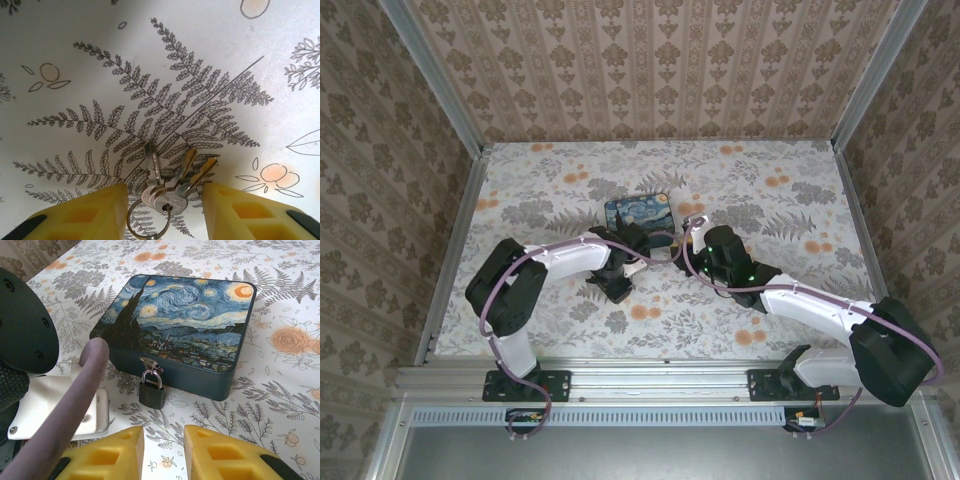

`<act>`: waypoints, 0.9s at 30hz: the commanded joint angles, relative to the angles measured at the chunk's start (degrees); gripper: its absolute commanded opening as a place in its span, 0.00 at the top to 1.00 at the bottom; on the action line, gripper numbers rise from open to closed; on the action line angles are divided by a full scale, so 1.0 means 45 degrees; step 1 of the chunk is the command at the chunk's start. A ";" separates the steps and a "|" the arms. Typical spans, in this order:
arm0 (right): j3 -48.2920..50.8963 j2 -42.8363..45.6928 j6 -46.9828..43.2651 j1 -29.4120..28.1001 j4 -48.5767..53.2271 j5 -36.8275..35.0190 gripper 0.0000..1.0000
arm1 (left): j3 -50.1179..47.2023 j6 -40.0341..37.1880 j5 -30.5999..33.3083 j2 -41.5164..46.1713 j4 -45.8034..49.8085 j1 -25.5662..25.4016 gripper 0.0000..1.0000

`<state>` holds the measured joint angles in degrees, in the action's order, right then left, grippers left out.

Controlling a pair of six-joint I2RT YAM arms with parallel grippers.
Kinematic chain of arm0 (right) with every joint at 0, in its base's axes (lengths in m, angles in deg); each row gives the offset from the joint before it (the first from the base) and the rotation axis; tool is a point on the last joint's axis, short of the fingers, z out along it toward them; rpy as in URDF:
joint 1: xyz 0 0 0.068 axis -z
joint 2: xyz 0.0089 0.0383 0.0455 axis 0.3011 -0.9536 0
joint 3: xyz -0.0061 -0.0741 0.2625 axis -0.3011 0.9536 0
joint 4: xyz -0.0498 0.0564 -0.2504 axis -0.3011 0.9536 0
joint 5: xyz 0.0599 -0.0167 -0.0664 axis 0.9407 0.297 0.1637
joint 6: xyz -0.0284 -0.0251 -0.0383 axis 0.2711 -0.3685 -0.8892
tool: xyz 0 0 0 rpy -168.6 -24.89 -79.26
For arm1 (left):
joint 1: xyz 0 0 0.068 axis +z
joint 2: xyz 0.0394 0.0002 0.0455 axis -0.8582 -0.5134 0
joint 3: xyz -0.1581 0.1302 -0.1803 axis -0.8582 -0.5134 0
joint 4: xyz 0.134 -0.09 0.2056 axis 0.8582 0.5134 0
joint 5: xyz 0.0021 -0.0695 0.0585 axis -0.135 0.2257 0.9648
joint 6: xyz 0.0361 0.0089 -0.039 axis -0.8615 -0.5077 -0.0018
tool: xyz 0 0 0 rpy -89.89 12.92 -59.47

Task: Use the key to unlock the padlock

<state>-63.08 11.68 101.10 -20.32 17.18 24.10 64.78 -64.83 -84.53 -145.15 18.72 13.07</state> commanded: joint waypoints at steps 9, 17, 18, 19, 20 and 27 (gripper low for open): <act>0.0048 0.0073 -0.0182 0.0051 -0.0013 -0.0121 0.73 | -0.0347 0.0262 -0.0719 0.0253 0.0719 -0.0129 0.72; 0.0009 0.0293 -0.0183 0.0051 0.0162 -0.0092 0.73 | -0.0054 0.0559 -0.0634 -0.0010 0.1045 -0.0102 0.87; 0.0018 0.0331 -0.0182 0.0051 0.0178 -0.0099 0.73 | -0.0013 0.0608 -0.0639 0.0004 0.1084 -0.0093 0.89; 0.0028 0.0359 -0.0207 0.0053 0.0201 -0.0102 0.73 | 0.0037 0.0646 -0.0656 0.0073 0.1079 -0.0091 0.90; 0.0027 0.0382 -0.0207 0.0051 0.0224 -0.0111 0.73 | 0.0071 0.0695 -0.0706 0.0186 0.1042 -0.0064 0.91; -0.0134 0.0350 -0.0195 0.0051 0.0542 0.0174 0.72 | -0.0029 0.1152 -0.2346 0.1622 0.0282 0.0924 0.97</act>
<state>-63.08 12.20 100.89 -20.32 18.23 24.19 64.50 -61.51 -90.47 -142.46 20.55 15.08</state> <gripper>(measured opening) 0.276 0.073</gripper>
